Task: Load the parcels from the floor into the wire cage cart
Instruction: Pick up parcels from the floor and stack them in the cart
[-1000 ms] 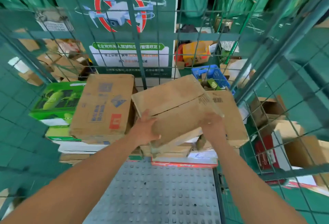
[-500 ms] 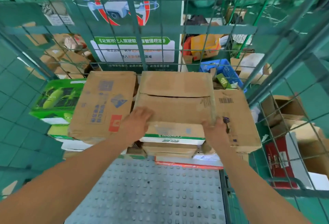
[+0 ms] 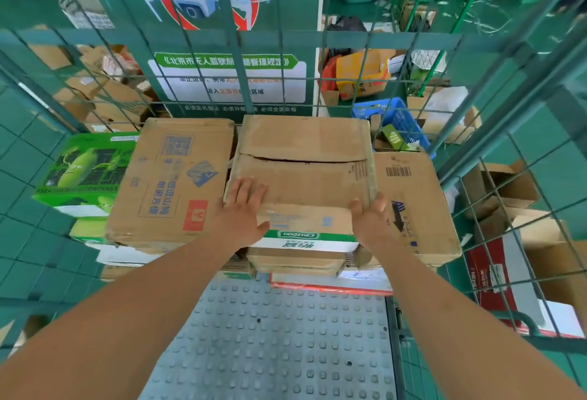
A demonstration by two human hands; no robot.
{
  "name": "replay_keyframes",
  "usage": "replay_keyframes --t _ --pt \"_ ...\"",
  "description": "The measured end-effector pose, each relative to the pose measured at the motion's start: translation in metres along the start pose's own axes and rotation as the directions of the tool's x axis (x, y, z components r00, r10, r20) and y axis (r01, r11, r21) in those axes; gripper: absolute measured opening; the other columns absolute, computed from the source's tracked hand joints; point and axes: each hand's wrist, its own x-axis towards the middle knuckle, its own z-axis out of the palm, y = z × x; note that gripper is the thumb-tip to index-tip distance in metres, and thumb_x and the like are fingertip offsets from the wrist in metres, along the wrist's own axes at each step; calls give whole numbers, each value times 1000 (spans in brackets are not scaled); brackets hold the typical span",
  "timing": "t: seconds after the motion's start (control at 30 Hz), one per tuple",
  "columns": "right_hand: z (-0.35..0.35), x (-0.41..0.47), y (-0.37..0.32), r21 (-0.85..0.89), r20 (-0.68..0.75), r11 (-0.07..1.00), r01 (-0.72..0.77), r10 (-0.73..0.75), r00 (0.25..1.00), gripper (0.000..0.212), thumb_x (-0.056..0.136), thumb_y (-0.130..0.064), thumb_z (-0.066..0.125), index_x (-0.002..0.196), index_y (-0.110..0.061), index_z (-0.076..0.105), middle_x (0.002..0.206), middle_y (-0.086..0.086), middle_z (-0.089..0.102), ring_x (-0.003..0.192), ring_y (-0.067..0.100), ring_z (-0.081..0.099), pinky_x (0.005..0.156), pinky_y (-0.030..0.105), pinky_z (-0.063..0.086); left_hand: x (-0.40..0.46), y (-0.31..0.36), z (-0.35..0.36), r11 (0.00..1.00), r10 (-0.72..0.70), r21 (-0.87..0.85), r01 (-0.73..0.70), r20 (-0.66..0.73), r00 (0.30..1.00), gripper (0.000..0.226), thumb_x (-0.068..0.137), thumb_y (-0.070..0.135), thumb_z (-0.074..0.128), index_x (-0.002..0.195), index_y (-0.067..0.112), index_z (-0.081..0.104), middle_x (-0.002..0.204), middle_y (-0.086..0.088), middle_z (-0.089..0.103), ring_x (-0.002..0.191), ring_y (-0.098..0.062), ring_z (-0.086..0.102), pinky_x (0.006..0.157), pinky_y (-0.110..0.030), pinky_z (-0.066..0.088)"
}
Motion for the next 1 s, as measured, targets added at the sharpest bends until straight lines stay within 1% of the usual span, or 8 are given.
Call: replay_keyframes --t 0.2,0.33,0.43,0.5,0.57,0.7,0.83,1.0 --pt "-10 -15 -1 24 18 998 -53 53 998 70 100 -58 29 157 -33 -5 151 17 39 124 37 51 103 49 43 -13 9 -15 994 3 -110 12 129 992 98 90 57 60 162 35 -3 170 5 -15 156 -23 -20 123 -61 11" --pt "-24 -44 8 147 -61 982 -118 128 990 82 92 -66 37 159 -22 16 148 18 45 132 40 48 108 48 39 -59 12 -22 960 -6 -281 16 35 999 81 99 44 55 162 39 4 172 4 -7 158 -23 -12 126 -53 12" --pt "-16 -94 16 267 -130 964 -21 57 990 70 103 -51 42 159 -13 25 160 18 33 143 38 36 116 50 32 -103 10 -2 858 -91 -509 66 -24 996 78 97 40 61 161 37 16 170 -1 8 158 -27 5 126 -51 18" --pt "4 -124 28 391 -12 918 -64 75 997 68 105 -48 46 162 -24 17 160 14 35 136 38 47 105 51 43 -132 4 19 678 -136 -719 155 84 987 83 84 51 68 156 34 31 163 -6 31 148 -30 33 120 -52 34" --pt "31 -155 38 487 183 847 -214 141 973 62 104 -53 46 156 -22 32 146 13 51 111 32 63 85 45 55 -162 -1 41 367 -180 -894 258 204 962 87 68 64 70 147 35 45 149 -5 53 129 -26 56 110 -50 47" --pt "82 -240 45 472 461 818 -330 90 883 45 107 -51 41 133 -16 50 101 11 65 79 25 60 68 35 45 -270 -5 40 -96 -254 -923 374 386 887 16 101 34 64 115 34 57 120 1 61 110 -21 56 102 -40 46" --pt "140 -314 52 389 551 870 -304 45 833 42 107 -47 44 121 -10 59 78 6 61 62 20 55 59 27 37 -366 -39 77 -368 -319 -858 357 477 819 45 101 30 64 143 24 50 140 -2 53 130 -25 50 100 -40 48" --pt "218 -430 65 234 653 951 -205 2 757 37 107 -47 44 104 -14 59 90 6 66 74 20 62 65 28 47 -508 -87 132 -591 -462 -789 168 502 731 36 101 30 65 135 21 57 134 1 59 125 -24 55 99 -40 48"
